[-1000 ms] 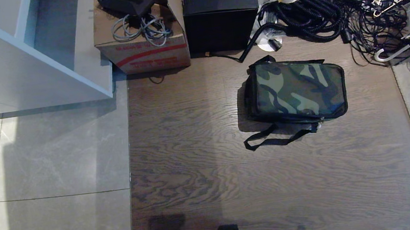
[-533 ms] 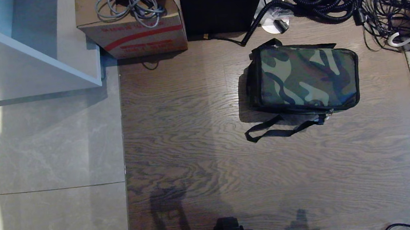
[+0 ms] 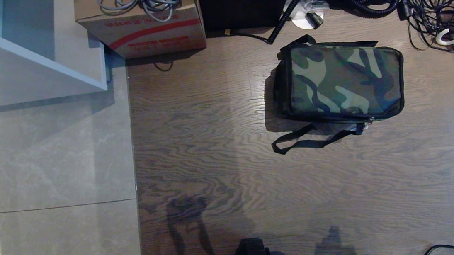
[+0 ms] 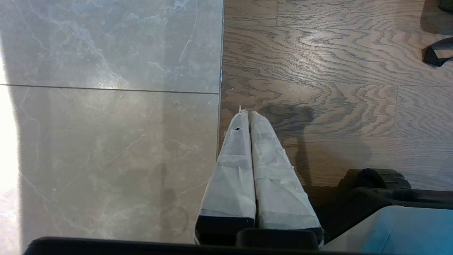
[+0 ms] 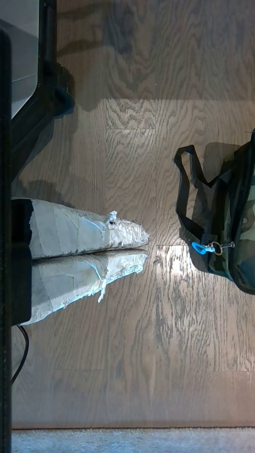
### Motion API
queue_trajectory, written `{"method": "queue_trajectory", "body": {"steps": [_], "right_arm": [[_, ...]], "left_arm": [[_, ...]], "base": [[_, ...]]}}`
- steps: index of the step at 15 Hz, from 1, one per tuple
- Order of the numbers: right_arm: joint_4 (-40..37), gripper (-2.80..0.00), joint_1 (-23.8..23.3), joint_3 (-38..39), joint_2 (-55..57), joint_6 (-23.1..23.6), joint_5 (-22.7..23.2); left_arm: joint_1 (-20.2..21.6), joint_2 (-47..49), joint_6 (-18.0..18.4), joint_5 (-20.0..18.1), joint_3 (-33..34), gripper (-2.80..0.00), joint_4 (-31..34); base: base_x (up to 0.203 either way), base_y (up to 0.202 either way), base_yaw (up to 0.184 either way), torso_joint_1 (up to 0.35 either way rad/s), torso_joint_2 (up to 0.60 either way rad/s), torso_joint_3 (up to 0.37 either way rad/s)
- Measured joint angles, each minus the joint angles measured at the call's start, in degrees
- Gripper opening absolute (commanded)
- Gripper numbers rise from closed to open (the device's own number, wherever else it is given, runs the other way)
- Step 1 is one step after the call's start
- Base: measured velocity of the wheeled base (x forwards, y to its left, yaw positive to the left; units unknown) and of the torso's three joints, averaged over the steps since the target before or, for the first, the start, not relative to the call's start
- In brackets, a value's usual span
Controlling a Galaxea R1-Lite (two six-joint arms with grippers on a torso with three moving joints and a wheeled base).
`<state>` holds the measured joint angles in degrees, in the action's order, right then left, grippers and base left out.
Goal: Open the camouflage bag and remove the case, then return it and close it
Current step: Open the top of the storage box
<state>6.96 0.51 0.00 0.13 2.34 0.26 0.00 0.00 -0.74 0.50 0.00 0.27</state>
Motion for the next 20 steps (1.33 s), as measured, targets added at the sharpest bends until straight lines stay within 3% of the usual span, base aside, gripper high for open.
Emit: {"method": "queue_trajectory", "body": {"steps": [20], "right_arm": [[-0.10, -2.80, 0.00, 0.00, 0.00, 0.00, -0.01]], "left_arm": [[0.00, 0.00, -0.02, 0.01, 0.00, -2.80, -0.02]], "base": [[0.014, 0.000, 0.000, 0.001, 0.00, 0.001]]}}
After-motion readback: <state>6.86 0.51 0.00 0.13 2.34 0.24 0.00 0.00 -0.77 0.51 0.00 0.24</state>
